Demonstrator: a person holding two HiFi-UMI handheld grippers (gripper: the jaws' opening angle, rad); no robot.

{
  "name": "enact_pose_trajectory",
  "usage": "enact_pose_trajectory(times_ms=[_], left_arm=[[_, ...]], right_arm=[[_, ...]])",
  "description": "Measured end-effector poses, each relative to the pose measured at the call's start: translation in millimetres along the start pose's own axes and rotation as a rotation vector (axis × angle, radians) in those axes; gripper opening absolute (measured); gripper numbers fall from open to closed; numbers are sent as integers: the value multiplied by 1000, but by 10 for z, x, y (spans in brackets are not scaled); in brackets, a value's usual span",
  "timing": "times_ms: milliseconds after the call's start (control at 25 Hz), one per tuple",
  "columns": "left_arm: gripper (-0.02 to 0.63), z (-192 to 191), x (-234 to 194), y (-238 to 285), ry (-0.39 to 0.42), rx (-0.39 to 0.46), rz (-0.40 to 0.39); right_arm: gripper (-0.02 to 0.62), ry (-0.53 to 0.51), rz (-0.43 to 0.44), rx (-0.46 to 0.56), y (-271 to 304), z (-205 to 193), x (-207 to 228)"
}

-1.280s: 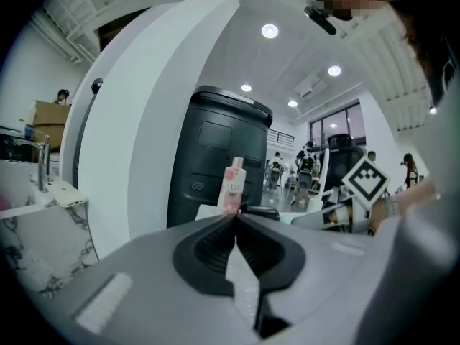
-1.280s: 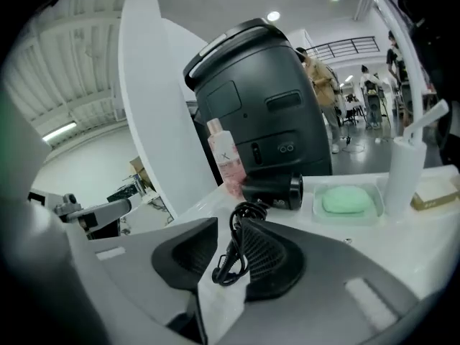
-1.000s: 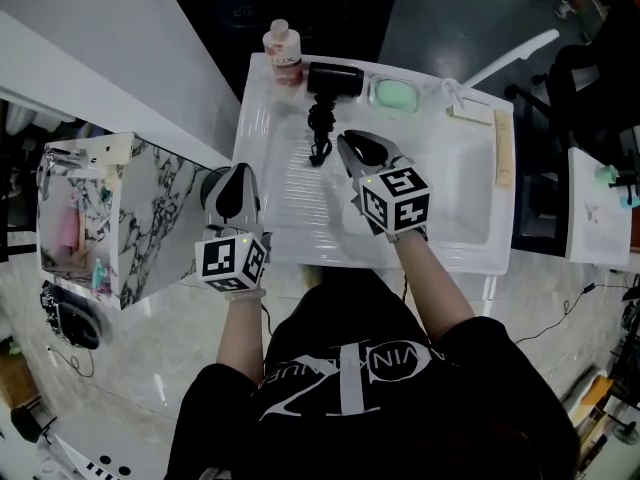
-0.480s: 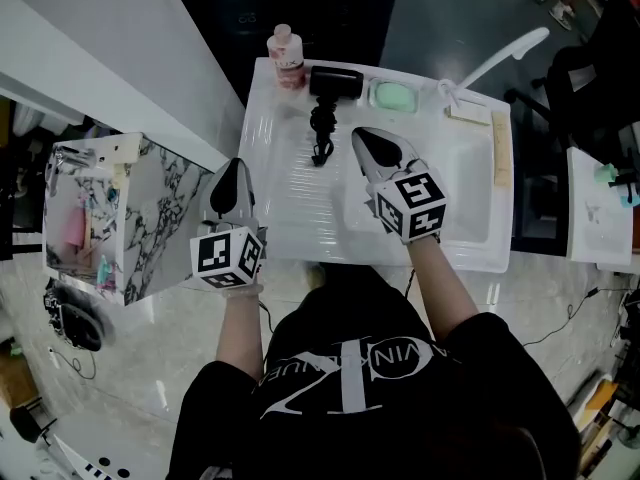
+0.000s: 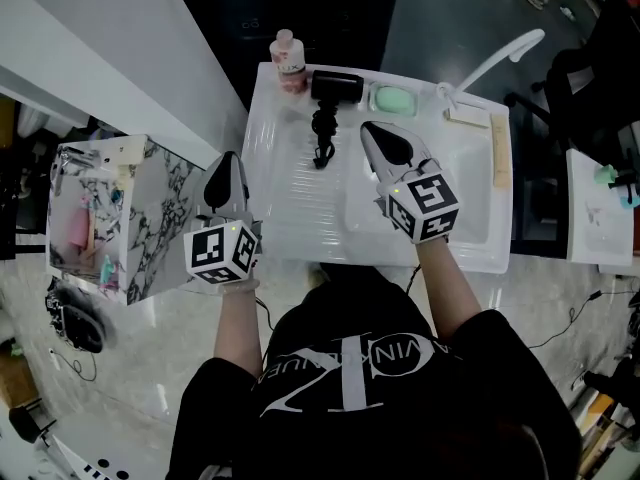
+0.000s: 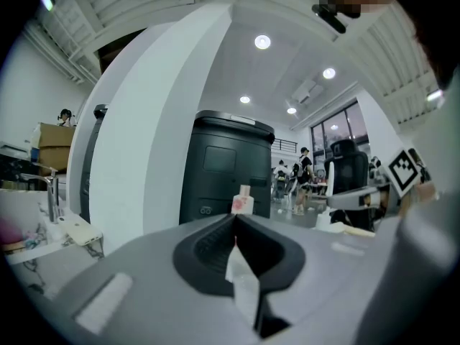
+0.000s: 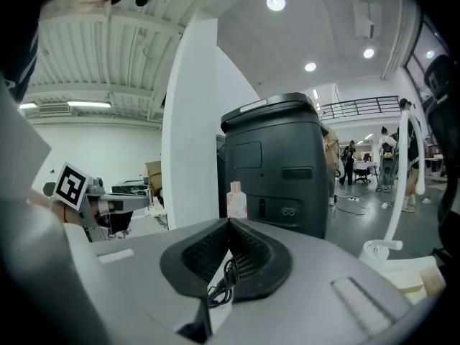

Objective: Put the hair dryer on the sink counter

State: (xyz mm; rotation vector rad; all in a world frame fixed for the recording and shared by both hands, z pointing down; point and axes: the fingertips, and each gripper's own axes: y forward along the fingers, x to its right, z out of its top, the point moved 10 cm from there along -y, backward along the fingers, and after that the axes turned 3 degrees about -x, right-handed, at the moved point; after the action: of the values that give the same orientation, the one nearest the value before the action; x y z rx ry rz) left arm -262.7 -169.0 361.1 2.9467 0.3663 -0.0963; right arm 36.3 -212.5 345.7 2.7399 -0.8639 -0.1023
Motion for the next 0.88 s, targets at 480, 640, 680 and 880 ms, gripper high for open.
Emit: enact_pose_trajectory(times_ms=[480, 640, 680, 880], left_arm=[[0, 265, -97, -34, 55, 47, 8], [0, 317, -145, -72, 70, 63, 24], [0, 338, -155, -79, 75, 68, 28], [0, 414, -181, -107, 82, 93, 41]], right_arm=[[5, -48, -22, 117, -75, 244, 14], [6, -33, -32, 149, -64, 273, 27], [5, -34, -31, 151, -57, 282, 29], [5, -42, -23, 159, -40, 323, 32]])
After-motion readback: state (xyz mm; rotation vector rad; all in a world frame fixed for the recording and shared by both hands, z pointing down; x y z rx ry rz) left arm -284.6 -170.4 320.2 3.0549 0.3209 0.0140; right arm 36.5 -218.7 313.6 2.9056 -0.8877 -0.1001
